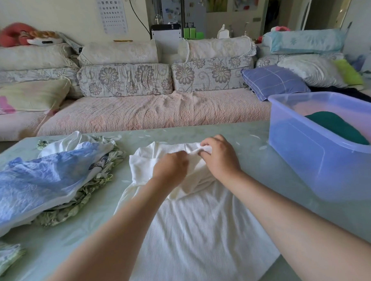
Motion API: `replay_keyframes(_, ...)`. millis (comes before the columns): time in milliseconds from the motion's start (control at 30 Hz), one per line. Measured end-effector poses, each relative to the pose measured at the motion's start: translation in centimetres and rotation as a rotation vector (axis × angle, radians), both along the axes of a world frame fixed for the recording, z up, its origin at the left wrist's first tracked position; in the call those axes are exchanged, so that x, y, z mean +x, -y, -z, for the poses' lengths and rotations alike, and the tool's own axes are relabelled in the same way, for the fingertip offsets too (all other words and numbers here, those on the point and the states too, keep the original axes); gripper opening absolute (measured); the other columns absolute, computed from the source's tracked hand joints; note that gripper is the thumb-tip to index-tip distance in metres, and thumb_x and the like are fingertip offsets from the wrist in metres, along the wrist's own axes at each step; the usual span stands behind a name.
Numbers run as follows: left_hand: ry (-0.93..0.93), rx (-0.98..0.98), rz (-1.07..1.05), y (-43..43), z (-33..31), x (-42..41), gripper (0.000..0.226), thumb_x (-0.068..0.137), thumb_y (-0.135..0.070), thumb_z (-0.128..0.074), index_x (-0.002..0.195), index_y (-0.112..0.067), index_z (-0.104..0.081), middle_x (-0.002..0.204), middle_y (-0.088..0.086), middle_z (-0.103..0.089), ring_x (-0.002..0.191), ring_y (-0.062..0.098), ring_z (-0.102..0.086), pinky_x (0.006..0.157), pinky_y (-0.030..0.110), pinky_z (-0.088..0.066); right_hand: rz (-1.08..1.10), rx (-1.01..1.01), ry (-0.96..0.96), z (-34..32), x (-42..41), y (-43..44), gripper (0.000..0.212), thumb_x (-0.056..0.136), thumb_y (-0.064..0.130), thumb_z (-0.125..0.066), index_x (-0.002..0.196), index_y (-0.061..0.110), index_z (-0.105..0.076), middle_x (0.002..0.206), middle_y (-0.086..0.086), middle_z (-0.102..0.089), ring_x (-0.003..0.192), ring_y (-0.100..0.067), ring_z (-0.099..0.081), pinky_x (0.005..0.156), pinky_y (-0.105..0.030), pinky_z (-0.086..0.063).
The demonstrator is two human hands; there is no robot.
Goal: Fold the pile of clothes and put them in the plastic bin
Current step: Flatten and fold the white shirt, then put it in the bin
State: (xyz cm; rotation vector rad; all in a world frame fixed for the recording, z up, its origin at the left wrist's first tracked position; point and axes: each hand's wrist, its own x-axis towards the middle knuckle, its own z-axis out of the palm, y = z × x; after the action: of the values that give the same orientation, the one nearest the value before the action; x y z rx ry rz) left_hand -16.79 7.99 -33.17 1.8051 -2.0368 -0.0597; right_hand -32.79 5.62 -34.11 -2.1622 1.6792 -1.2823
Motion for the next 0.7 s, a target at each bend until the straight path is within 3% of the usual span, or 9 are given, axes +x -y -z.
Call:
replay_keyframes(67, -0.232, -0.085, -0.166, 0.5, -0.3, 1.1, 0.020, 0.096, -0.012, -0.035, 0.102, -0.011, -0.054, 0.091, 0.014, -0.064, 0.083, 0.034, -0.060, 0.061, 0.033, -0.036, 0.061, 0.056, 0.045, 0.1, -0.5, 0.3, 0.030, 0.081, 0.019, -0.077, 0.109, 0.017, -0.067, 0.107, -0.004, -0.061, 0.096, -0.023, -0.060, 0.085, -0.033, -0.047)
replay_keyframes(133, -0.264, -0.086, -0.344, 0.8, -0.5, 3.1, 0.025, 0.094, -0.003, -0.033, 0.116, -0.002, -0.045, 0.092, 0.019, -0.061, 0.082, 0.036, -0.059, 0.063, 0.036, -0.040, 0.065, 0.123, 0.008, 0.8, -1.5, 0.5, 0.032, 0.082, 0.012, -0.072, 0.113, 0.015, -0.064, 0.111, -0.006, -0.061, 0.101, -0.024, -0.061, 0.088, -0.031, -0.044)
replay_keyframes(233, 0.111, 0.143, -0.533, 0.3, 0.0, 5.8, 0.057, 0.095, -0.009, -0.043, 0.144, 0.001, -0.017, 0.114, 0.019, -0.062, 0.098, 0.034, -0.064, 0.062, 0.035, -0.046, 0.038, 0.309, -0.183, 1.6, -3.0, 0.1, 0.031, 0.083, 0.016, -0.062, 0.113, 0.022, -0.061, 0.119, 0.000, -0.058, 0.110, -0.022, -0.057, 0.087, -0.029, -0.044)
replay_keyframes(300, 0.299, 0.280, -0.545, -0.4, 0.3, 6.4, 0.074, 0.094, -0.018, -0.048, 0.153, -0.009, -0.005, 0.134, 0.017, -0.050, 0.116, 0.032, -0.054, 0.075, 0.037, -0.049, 0.022, 0.436, -0.298, 1.9, -3.7, -0.4, 0.033, 0.080, 0.024, -0.062, 0.112, 0.026, -0.055, 0.122, 0.003, -0.049, 0.111, -0.020, -0.053, 0.088, -0.029, -0.044)
replay_keyframes(400, 0.370, 0.123, -0.254, 0.1, 0.7, 5.3, 0.066, 0.090, -0.011, -0.048, 0.151, -0.022, -0.024, 0.144, 0.013, -0.041, 0.129, 0.030, -0.039, 0.098, 0.039, -0.041, 0.030, 0.467, -0.384, 2.5, -4.3, -0.8, 0.039, 0.080, 0.026, -0.065, 0.113, 0.023, -0.046, 0.118, -0.002, -0.039, 0.106, -0.025, -0.052, 0.086, -0.033, -0.045)
replay_keyframes(500, 0.129, 0.183, 0.174, 0.0, 0.6, 2.1, 0.045, 0.092, -0.031, -0.051, 0.136, -0.040, -0.048, 0.141, -0.006, -0.047, 0.129, 0.018, -0.042, 0.104, 0.040, -0.038, 0.025, 0.429, -0.323, 3.0, -5.1, -0.7, 0.024, 0.087, 0.016, -0.060, 0.107, 0.020, -0.048, 0.115, -0.005, -0.049, 0.102, -0.028, -0.056, 0.078, -0.031, -0.042)
replay_keyframes(567, 0.131, 0.311, 0.278, -0.6, 0.9, 0.0, 0.046, 0.087, -0.049, -0.058, 0.132, -0.042, -0.050, 0.131, -0.010, -0.051, 0.119, 0.016, -0.050, 0.095, 0.034, -0.041, 0.033, 0.393, -0.278, 3.0, -5.7, -0.7, 0.015, 0.090, 0.015, -0.059, 0.102, 0.020, -0.052, 0.115, -0.006, -0.058, 0.103, -0.028, -0.058, 0.076, -0.029, -0.040)
replay_keyframes(633, 0.183, 0.217, 0.299, -0.4, 1.7, -0.6, 0.036, 0.090, -0.040, -0.059, 0.125, -0.035, -0.055, 0.121, -0.007, -0.056, 0.106, 0.016, -0.056, 0.080, 0.027, -0.039, 0.041, 0.372, -0.255, 2.7, -6.6, -1.0, 0.011, 0.089, 0.015, -0.059, 0.098, 0.020, -0.055, 0.111, -0.005, -0.061, 0.103, -0.028, -0.059, 0.076, -0.030, -0.041)
replay_keyframes(700, 0.080, 0.055, 0.270, 0.0, 1.7, -0.2, 0.020, 0.097, -0.026, -0.052, 0.115, -0.028, -0.060, 0.111, -0.003, -0.061, 0.095, 0.018, -0.060, 0.073, 0.029, -0.043, 0.053, 0.390, -0.263, 2.2, -7.5, -1.4, 0.009, 0.087, 0.018, -0.058, 0.096, 0.018, -0.057, 0.106, -0.003, -0.062, 0.101, -0.027, -0.059, 0.077, -0.031, -0.045)
